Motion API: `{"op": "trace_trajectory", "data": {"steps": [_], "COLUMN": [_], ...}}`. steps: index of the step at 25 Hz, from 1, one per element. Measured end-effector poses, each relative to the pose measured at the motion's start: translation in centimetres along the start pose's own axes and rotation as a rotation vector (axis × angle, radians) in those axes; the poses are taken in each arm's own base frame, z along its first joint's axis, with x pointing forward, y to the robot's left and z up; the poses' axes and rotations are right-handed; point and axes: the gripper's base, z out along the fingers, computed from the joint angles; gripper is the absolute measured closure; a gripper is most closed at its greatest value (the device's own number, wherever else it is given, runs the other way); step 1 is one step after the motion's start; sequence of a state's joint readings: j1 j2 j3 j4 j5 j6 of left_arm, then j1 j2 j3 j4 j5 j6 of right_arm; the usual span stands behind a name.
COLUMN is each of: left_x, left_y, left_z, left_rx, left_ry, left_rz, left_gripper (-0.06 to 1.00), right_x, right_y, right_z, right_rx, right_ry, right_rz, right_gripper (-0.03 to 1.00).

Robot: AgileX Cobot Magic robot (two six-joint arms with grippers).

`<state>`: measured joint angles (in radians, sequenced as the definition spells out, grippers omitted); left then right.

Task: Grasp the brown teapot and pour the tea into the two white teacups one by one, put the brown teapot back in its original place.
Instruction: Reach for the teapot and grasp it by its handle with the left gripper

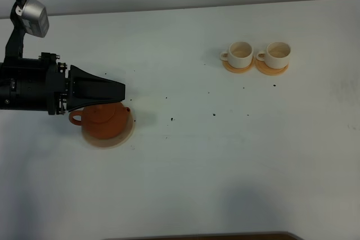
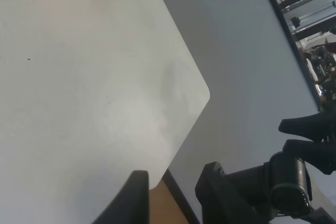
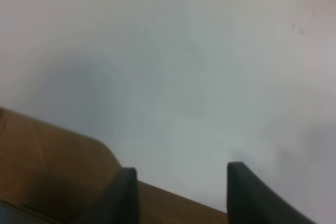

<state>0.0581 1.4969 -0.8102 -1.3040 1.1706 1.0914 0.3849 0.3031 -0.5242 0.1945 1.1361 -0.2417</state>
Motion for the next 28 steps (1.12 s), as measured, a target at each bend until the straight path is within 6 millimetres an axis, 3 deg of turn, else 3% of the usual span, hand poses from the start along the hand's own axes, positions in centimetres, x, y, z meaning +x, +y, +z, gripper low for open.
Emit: {"op": "trace_trajectory", "data": {"steps": [8,18,28], "left_x": [0.1,-0.2,-0.8], "left_y": [0.1,0.6,2.6], "left_z": [0.0,0.0,-0.4], "left_rx": [-0.009,-0.071,-0.295], "left_ry": [0.017,-0.016,-0.093], "left_rz": [0.009,-0.004,-0.034], "left_gripper": [0.65,0.65,0.65], "right_x": [0.0,-0.1,0.9], "right_y": [0.0,-0.8,0.0], "right_z": [0.0,0.1,-1.4], "right_rx": [0.008,0.155,0.237], "right_ry": [-0.002,-0.011,-0.139], "right_rz": [0.015,0.182,0.193], "right_gripper": [0.55,0.55,0.55]}}
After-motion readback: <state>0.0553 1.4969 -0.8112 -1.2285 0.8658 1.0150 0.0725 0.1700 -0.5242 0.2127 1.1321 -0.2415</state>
